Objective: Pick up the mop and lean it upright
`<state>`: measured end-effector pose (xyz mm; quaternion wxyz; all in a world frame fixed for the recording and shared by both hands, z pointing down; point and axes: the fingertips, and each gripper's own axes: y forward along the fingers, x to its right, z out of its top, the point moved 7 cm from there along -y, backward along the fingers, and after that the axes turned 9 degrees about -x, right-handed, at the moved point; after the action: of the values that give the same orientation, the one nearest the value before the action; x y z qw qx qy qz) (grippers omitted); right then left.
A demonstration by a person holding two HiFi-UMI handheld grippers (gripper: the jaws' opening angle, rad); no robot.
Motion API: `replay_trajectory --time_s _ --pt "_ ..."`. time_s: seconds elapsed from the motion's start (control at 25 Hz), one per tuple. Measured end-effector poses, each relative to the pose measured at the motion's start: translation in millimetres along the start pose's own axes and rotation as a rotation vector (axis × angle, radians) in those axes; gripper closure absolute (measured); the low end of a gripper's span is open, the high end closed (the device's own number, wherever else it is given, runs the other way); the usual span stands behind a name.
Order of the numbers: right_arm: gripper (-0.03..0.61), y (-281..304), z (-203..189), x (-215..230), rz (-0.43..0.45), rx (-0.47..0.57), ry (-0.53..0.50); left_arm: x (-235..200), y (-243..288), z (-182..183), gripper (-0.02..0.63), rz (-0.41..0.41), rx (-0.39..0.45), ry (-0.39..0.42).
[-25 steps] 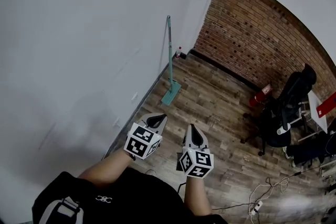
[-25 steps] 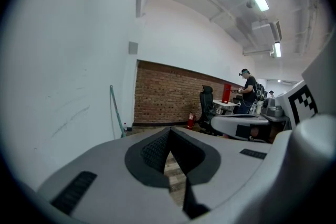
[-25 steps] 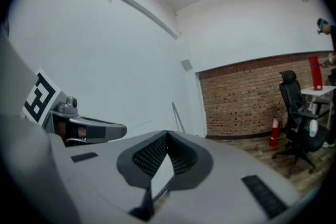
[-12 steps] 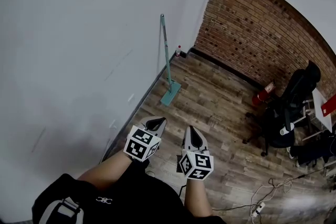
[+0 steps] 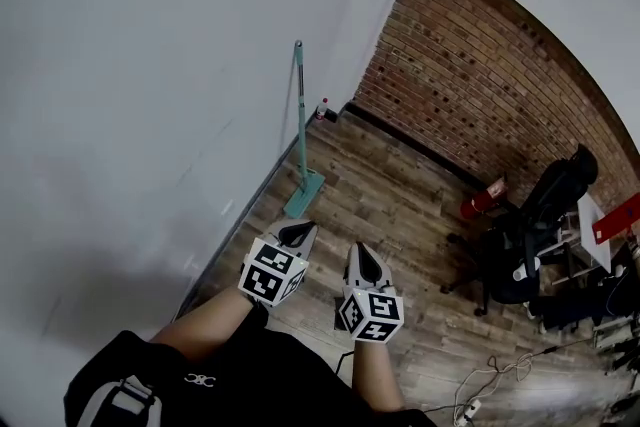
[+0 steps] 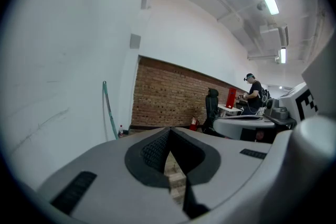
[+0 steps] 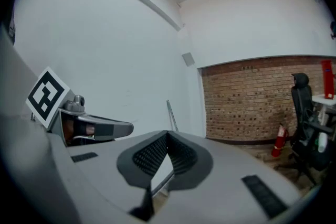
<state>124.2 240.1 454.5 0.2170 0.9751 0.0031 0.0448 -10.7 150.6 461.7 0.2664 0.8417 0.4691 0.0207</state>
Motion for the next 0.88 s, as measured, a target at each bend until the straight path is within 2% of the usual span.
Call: replay_trajectory --time_s 0.24,0.4,0.64,0.88 --pt "0.565 67.9 58.9 -4.5 -0.015 0.036 -0.035 -66.7 31.2 55.5 0.618 -0.015 0.042 0.003" --pt "0.565 104.8 80.0 -4.7 -0.020 0.026 -0.026 -99.4 50.2 82.6 0.618 -0.026 0.042 0.002" --pt "0.565 150.6 86.6 -11.0 -0.042 0.011 0.005 -141.7 66.9 95.7 0.618 -0.040 0.024 0.011" --pt "0.565 174.3 91.2 -21.2 -0.011 -0.017 -0.004 -167.3 64.4 96.3 0.618 -0.015 0.036 -0.024"
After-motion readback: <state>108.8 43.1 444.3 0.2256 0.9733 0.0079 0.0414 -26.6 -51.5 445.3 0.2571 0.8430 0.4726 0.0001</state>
